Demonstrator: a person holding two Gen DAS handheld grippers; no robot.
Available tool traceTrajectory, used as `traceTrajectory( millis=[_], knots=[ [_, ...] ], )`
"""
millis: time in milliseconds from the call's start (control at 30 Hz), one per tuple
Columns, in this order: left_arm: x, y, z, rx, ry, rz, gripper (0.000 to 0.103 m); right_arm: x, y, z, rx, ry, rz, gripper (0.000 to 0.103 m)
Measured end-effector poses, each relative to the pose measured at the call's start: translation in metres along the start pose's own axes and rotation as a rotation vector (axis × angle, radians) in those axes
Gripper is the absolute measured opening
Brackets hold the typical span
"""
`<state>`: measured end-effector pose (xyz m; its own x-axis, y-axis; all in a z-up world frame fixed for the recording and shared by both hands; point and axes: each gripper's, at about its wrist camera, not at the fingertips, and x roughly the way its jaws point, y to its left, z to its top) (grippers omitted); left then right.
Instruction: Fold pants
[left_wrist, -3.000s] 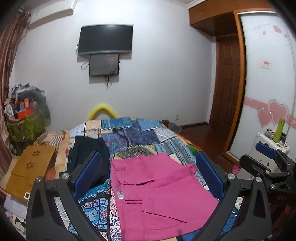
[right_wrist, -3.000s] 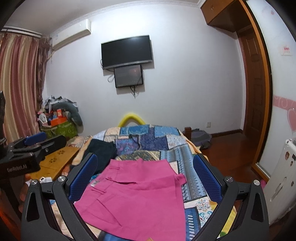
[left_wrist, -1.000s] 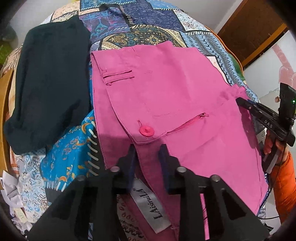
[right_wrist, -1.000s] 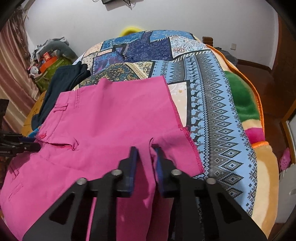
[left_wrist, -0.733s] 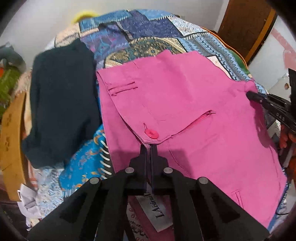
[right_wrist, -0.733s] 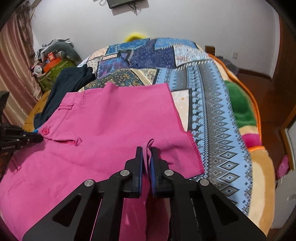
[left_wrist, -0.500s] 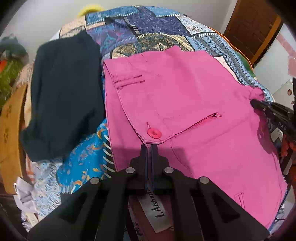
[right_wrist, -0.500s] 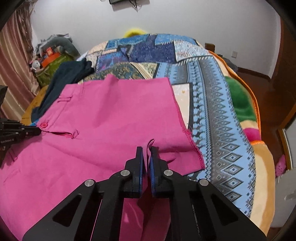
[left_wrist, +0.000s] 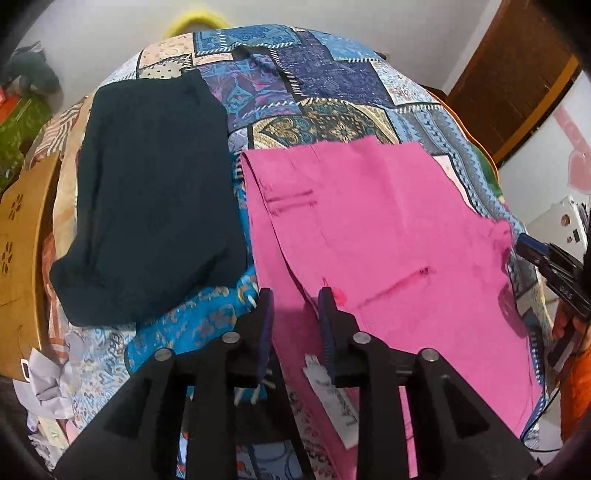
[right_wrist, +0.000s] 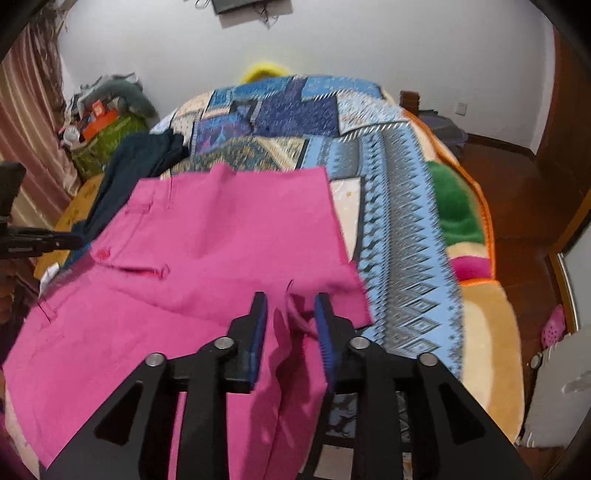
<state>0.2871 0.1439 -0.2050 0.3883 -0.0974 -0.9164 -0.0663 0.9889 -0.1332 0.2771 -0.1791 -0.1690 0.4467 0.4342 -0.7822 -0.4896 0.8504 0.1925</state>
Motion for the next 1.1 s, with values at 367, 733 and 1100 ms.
traceTrajectory(
  millis=[367, 733, 1100],
  knots=[
    [0.049, 0.003, 0.021, -0.082, 0.132, -0.082, 0.039, 0.004, -0.032, 0.019, 0.127, -0.053, -0.05, 0.047],
    [0.062, -0.009, 0.021, -0.041, 0.125, -0.081, 0.022, 0.04, -0.04, 0.008, 0.177, 0.036, 0.028, 0.047],
    [0.02, -0.029, 0.018, 0.113, -0.091, 0.112, 0.005, 0.03, -0.017, 0.006, 0.03, -0.017, 0.025, 0.006]
  ],
)
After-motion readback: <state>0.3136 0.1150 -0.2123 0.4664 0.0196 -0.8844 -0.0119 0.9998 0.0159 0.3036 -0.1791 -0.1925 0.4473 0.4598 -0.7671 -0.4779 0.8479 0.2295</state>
